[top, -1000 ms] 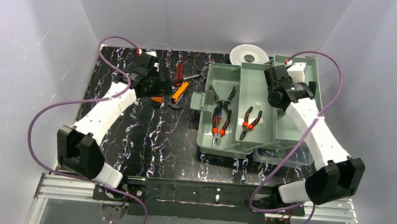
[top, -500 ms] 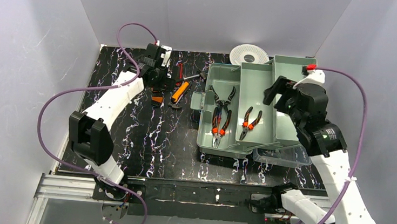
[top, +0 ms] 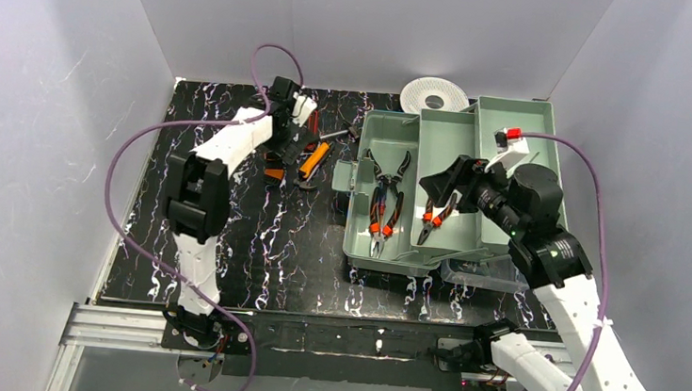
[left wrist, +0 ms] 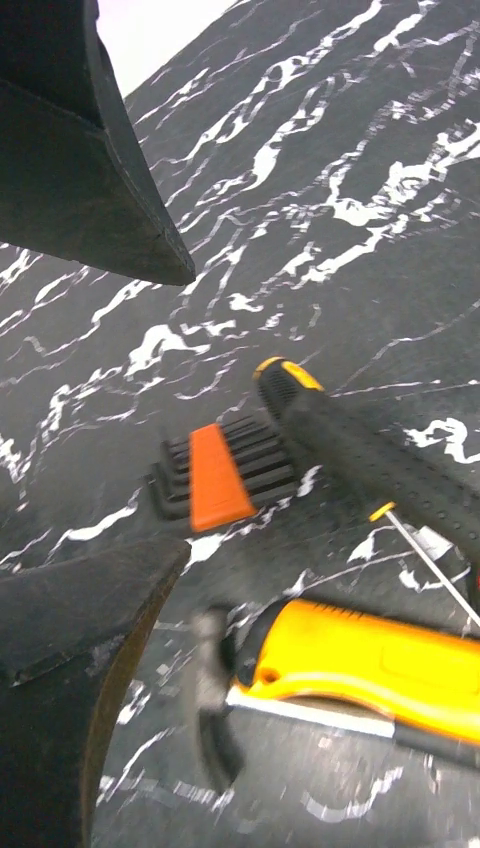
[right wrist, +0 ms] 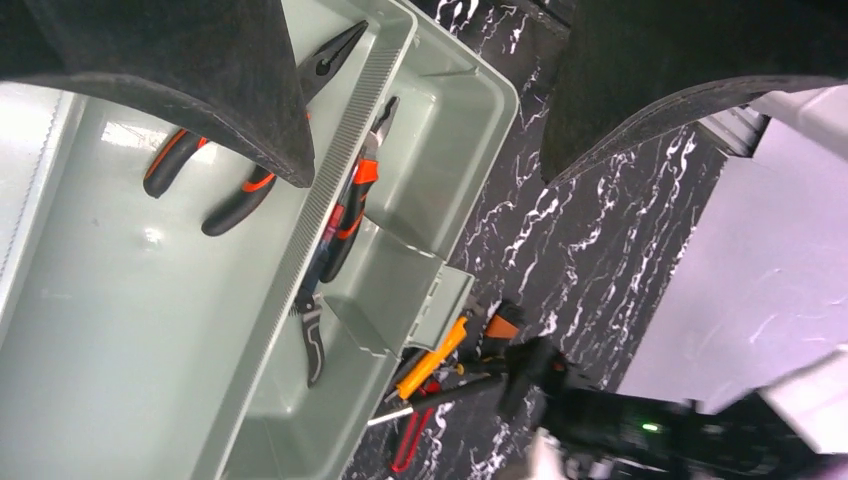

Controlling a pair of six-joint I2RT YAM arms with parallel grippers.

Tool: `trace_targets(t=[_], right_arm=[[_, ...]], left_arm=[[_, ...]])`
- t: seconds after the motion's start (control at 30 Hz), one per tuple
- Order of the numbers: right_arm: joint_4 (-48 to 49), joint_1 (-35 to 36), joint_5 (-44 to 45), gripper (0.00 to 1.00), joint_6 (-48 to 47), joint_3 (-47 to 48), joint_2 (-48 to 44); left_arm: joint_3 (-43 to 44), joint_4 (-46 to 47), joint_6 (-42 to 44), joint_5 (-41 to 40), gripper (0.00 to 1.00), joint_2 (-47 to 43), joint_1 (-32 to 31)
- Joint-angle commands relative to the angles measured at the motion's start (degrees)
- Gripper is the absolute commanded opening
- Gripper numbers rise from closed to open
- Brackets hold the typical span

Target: Pack the tool kit

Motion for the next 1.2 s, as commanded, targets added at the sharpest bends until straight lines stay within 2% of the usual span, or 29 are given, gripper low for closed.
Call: trace_targets(t=[0.0, 0.23, 0.43, 0.6, 0.63, 0.8, 0.87, 1.03, 1.17], right_arm=[[2.58, 0.29, -1.56, 0.9, -0.12, 1.27, -1.49], [1.66, 0.28, -0.64, 0.9, 0.16, 1.46, -2.66], [1.25, 0.29, -1.14, 0.9, 0.1, 1.79, -2.28], [0.15, 0.33, -1.52, 0.9, 0.15, 3.12, -1.71], [0.11, 0.34, -1.62, 0.9, 0.08, 3.12, -1.78], [-0.08, 0.43, -1.09, 0.9, 0.14, 2.93, -2.28], [-0.2, 0.43, -0.97, 0.9, 0.27, 2.85, -2.47], [-0.76, 0.51, -0.87, 0.9, 0.57, 2.85, -3.0], [-0.94, 0.51, -0.86, 0.9, 0.62, 2.67, -3.02]], left_arm=[[5.33, -3.33, 9.21, -3.05, 0.96, 5.89, -0.12], [6.82, -2.88, 9.17, 2.53, 0.82, 9.97, 2.33], [10.03, -5.29, 10.17, 9.89, 0.81, 12.25, 5.5], [12.39, -5.44, 11.38, 10.55, 0.81, 14.04, 6.04], [13.87, -5.9, 11.48, 12.89, 0.79, 14.81, 6.19], [19.78, -12.84, 11.39, 18.13, 0.67, 19.94, 6.34], [19.92, -13.58, 10.62, 18.09, 0.62, 21.19, 6.32], [23.1, -18.2, 7.34, 18.16, 0.41, 24.07, 6.36], [25.41, -20.2, 5.6, 17.71, 0.34, 22.1, 6.34]])
